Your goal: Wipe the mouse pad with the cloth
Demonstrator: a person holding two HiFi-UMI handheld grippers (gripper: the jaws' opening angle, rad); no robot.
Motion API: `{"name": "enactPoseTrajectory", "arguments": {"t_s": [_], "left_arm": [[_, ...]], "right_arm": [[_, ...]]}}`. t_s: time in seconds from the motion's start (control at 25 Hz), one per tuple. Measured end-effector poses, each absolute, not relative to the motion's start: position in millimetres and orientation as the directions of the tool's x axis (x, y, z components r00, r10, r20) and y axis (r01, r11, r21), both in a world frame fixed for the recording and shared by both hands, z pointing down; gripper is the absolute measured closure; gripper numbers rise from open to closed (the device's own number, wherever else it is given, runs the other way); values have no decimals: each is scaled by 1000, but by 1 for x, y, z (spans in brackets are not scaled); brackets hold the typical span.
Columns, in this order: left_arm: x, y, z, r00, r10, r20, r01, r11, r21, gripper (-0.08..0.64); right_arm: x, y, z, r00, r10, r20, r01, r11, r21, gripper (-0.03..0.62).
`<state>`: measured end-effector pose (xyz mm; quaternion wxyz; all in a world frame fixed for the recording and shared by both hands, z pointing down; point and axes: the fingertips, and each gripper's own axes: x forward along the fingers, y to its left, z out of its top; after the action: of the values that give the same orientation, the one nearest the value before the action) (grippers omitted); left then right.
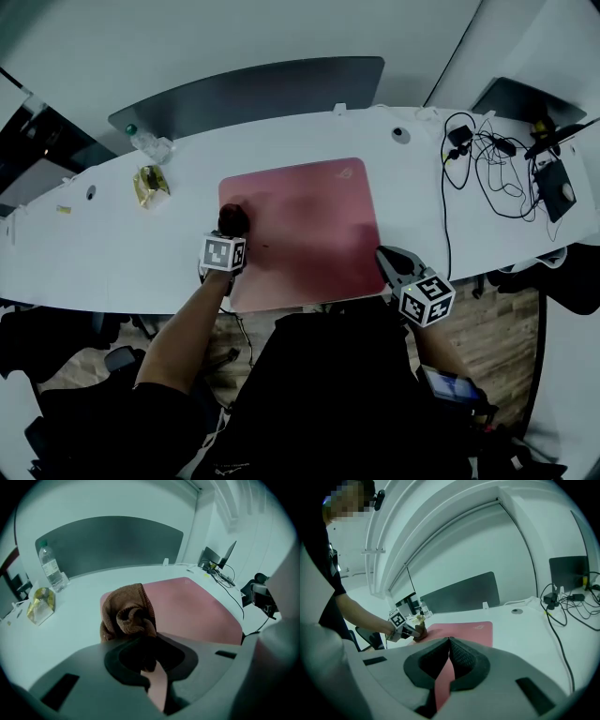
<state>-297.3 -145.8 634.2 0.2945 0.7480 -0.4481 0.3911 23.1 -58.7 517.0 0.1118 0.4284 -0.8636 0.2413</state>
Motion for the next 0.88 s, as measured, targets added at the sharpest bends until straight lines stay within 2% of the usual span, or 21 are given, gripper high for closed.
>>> {"name": "enactPoseTrajectory", "arguments": {"t_s": [0.88], "left_arm": [[-168, -153, 640, 381, -408, 830, -890, -404, 210, 503]], "right_arm": [[52, -101, 522, -694, -617, 371, -720, 573, -392, 566]]}}
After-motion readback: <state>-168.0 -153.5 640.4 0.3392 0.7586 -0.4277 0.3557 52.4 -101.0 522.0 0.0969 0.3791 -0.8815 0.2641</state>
